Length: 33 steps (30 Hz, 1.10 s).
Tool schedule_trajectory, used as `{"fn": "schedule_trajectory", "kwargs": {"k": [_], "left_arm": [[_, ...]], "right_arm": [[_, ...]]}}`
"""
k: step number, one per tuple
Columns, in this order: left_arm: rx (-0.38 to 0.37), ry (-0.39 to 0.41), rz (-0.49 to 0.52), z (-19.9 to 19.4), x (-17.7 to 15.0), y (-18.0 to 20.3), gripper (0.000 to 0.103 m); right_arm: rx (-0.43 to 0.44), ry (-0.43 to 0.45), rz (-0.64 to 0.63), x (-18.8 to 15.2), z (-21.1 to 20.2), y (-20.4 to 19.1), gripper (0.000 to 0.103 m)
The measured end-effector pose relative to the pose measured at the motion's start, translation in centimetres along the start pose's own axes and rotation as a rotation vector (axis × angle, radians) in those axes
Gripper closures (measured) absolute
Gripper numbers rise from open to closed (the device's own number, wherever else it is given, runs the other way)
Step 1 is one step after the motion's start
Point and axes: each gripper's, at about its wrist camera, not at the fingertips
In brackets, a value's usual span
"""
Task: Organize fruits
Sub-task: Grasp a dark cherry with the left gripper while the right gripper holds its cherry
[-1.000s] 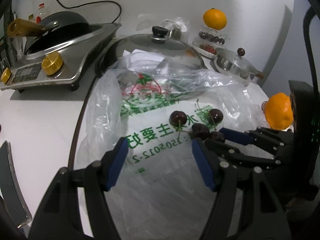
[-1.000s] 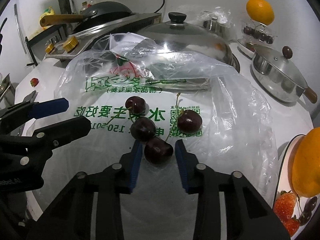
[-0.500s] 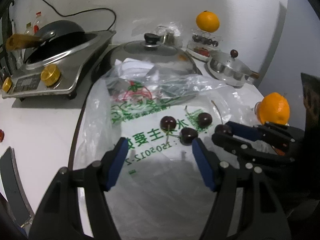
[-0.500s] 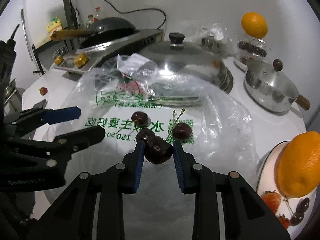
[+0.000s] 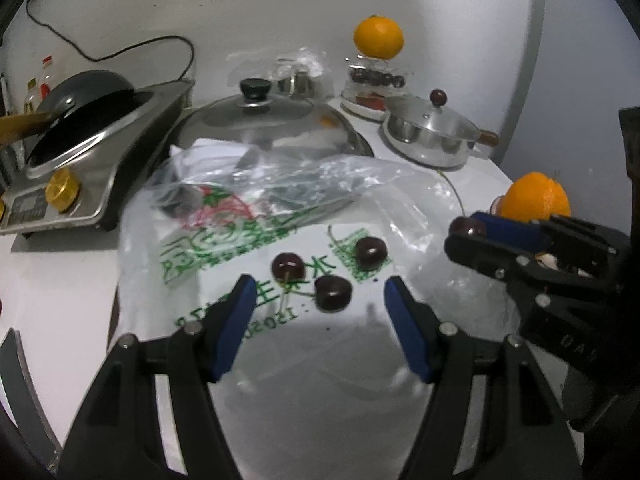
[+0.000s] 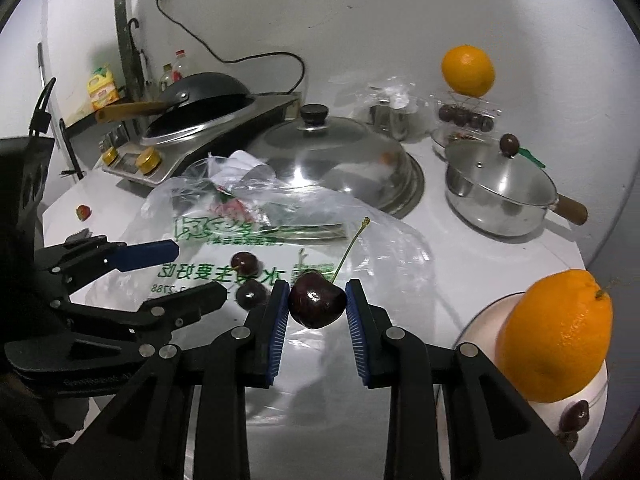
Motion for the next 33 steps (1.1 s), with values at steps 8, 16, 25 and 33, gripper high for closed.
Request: {"fn": "schedule_trajectory", "kwargs": {"k": [8,16,25,33], "left_arm": [[0.011,-0.015,0.062,1.9,0.2,2.1,0.044],[0.068,-0.050,0.115,3.9,0.3,3.0,0.051],[0.096,-0.074,0.138,5.1,0.0,3.2,0.057],[0.087,-0.072,0.155,5.2,0.1,3.5,0.074]], "right_arm": [[0.005,0.011,0.037,-0.2,-0.1,1.9,0.072],[0.025,0.003,0.067,-0.5,0.8,3.3,0.072],[0.036,0.000,0.066,-0.4,1.2,3.6,0.072],[0.036,-0.003,0.066,-0.4,1.4,3.6,0.072]]}}
Point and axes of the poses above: each gripper's, at about its wrist camera, not at the fingertips, and z roughly the way its jaws point, y to its right, x to its top, and after that the axes turned 11 degrees about x, right-handed
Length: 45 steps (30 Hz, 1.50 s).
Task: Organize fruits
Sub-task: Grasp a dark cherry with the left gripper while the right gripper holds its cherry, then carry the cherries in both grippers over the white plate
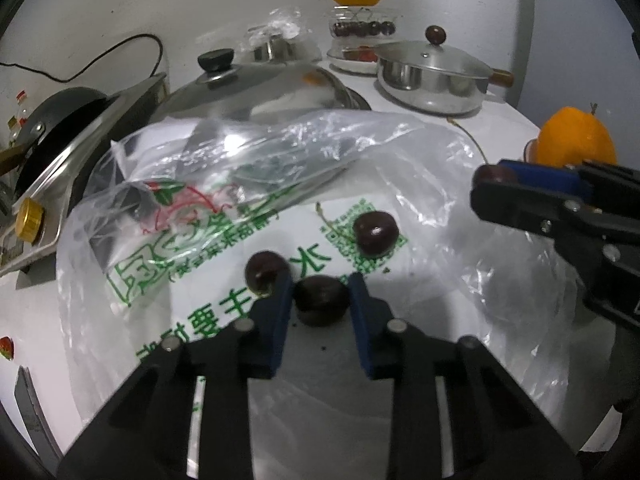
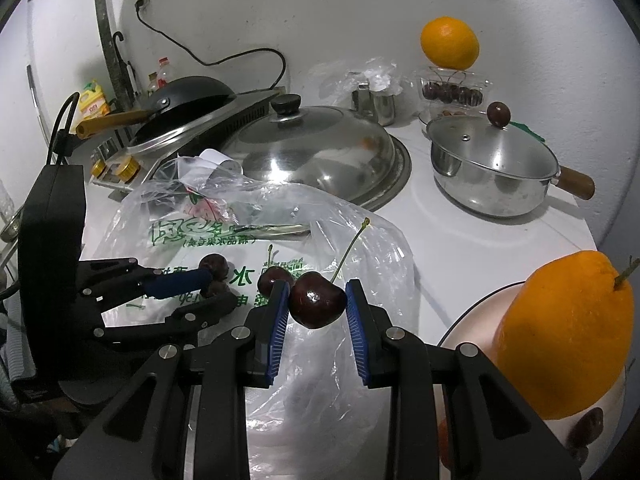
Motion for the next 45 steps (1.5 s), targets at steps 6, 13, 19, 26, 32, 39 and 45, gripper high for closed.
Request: {"fn": "schedule_trajectory", "kwargs": {"k": [6,13,19,26,32,39,45], "left_arm": [[-0.017,0.011,-0.005,-0.7,-0.2,-0.2,0.074],[-0.028,0.039,-0.017,-2.2,0.0,-0.6,0.074],[-0.047,0.065,-0.023,-3.8,0.0,-0.6,0.074],[-0.050,0.082,-0.027,-5.2,-0.3,-0.7,0.074],[-0.054,0.097,-0.030,-6.3,-0.7,-0.7,0.074],[-0.062,0.114,-0.028,-7.8,-1.0,-0.4,0.074],[-0.060,0.130,-0.026,-8.9,-1.0,-0.1,0.074]], "right_arm": [[0.001,0.002,-0.001,0.0,-0.1,0.0,0.072],[-0.005,0.010,-0.011,0.0,-0.7,-0.3,0.072],[-0.012,0.019,-0.021,-0.1,-1.7,-1.2,0.072],[-0.017,0.029,-0.035,-0.3,-2.7,-2.1,0.072],[-0.021,0.039,-0.043,-0.5,-3.6,-2.8,0.072],[-0.022,0.047,-0.051,-0.9,-4.6,-3.5,0.072],[-0.025,0.058,-0.059,-1.2,-5.6,-3.9,0.072]]}}
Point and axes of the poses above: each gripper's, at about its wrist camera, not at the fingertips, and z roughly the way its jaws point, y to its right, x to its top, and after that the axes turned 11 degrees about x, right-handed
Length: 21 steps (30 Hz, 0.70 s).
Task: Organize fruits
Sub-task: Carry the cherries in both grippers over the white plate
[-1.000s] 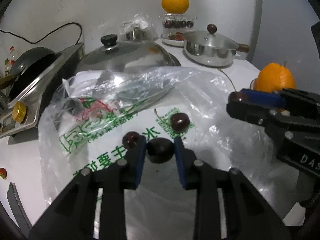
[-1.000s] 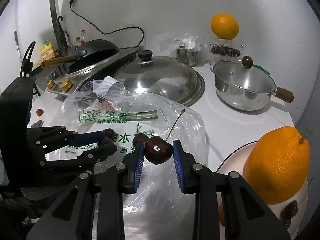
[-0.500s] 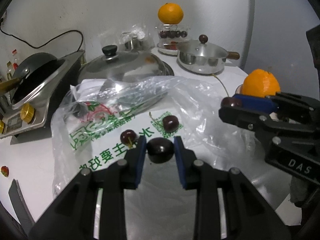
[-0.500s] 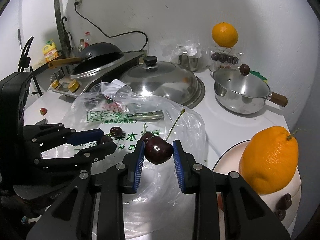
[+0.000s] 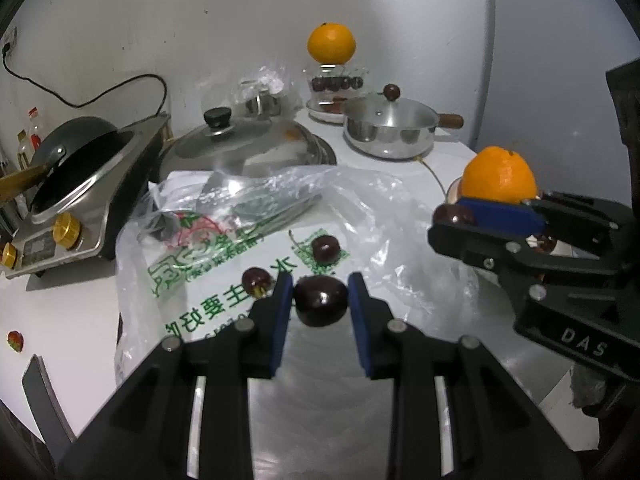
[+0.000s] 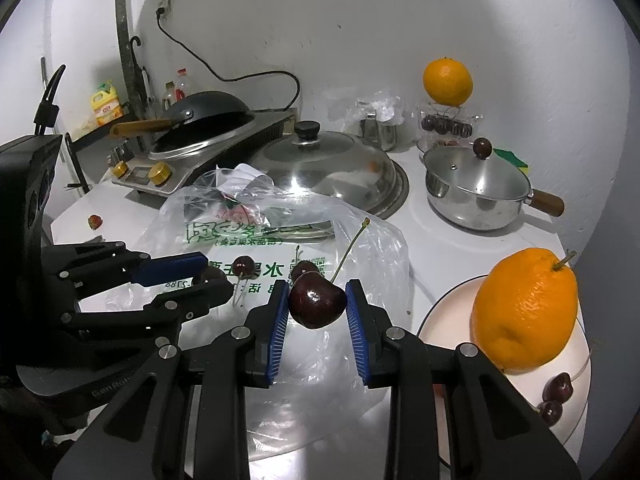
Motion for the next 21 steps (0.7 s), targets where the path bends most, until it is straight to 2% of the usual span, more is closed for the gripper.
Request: {"fn": "schedule_trajectory", "kwargs": {"k": [21], "left_arm": [[-0.029,0.027,0.016,-2.6,0.0,2.6,0.074]], "right_arm": [[-0.033,0.030,0.012,-1.5,-4.0,0.4,0.072]]}}
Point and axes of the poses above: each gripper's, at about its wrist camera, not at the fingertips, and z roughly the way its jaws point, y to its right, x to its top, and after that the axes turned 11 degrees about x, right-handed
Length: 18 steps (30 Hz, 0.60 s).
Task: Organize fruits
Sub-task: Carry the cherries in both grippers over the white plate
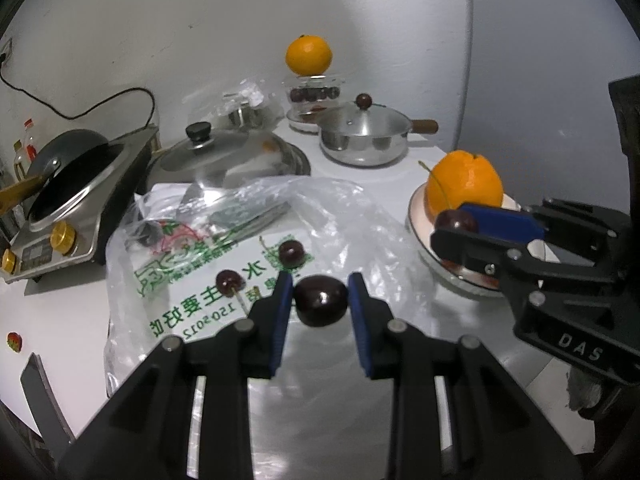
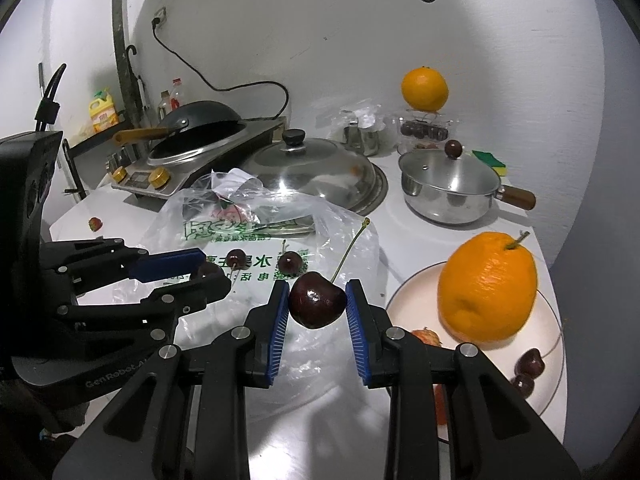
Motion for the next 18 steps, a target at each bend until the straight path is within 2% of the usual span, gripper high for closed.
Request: {"fn": "schedule_trajectory", "kwargs": {"k": [18], "left_arm": [[-0.043,0.015,0.040,-1.5,0.4,5.2,0.074]], "right_arm": [[-0.062,0.030,0.041,-2.5,-5.0,3.0,0.072]]}}
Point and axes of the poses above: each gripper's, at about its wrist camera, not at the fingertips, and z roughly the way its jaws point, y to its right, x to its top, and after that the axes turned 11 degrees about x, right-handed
